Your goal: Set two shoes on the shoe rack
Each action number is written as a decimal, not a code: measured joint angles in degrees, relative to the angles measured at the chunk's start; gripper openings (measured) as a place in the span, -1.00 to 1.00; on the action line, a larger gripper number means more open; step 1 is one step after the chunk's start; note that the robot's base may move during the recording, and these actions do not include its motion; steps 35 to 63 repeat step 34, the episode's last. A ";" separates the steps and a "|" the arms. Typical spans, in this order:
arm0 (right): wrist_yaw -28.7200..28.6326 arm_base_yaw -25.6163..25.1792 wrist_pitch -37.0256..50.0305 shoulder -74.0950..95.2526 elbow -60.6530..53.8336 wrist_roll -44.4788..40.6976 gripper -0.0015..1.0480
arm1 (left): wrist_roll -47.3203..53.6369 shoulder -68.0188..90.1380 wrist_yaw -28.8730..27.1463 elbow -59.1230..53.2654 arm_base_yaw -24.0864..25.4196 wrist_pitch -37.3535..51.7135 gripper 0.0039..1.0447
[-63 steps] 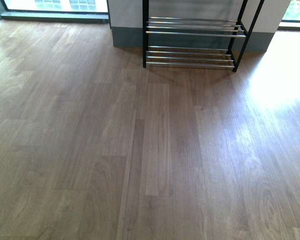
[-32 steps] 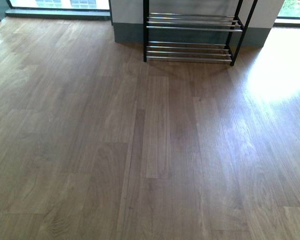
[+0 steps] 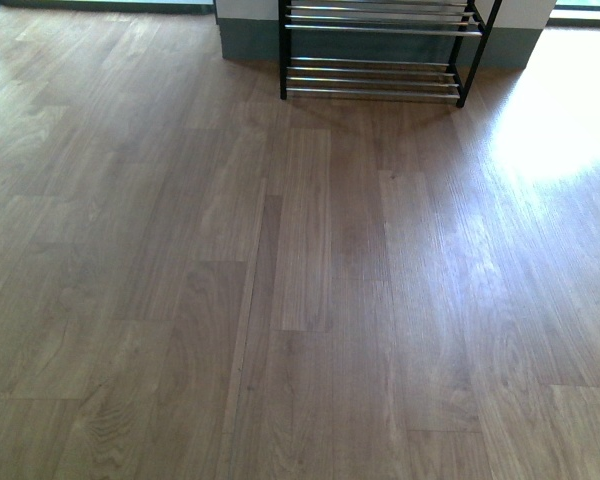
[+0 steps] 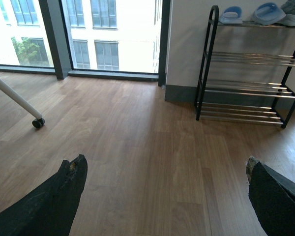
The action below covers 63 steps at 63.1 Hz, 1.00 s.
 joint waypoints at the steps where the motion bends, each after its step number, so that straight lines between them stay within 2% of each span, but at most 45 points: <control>1: -0.02 0.00 0.00 0.00 0.00 0.02 0.82 | 0.00 0.00 0.00 0.00 0.00 0.00 0.83; 63: -0.02 0.00 0.00 0.00 0.00 0.00 0.82 | 0.00 0.00 -0.02 0.00 0.00 -0.02 0.83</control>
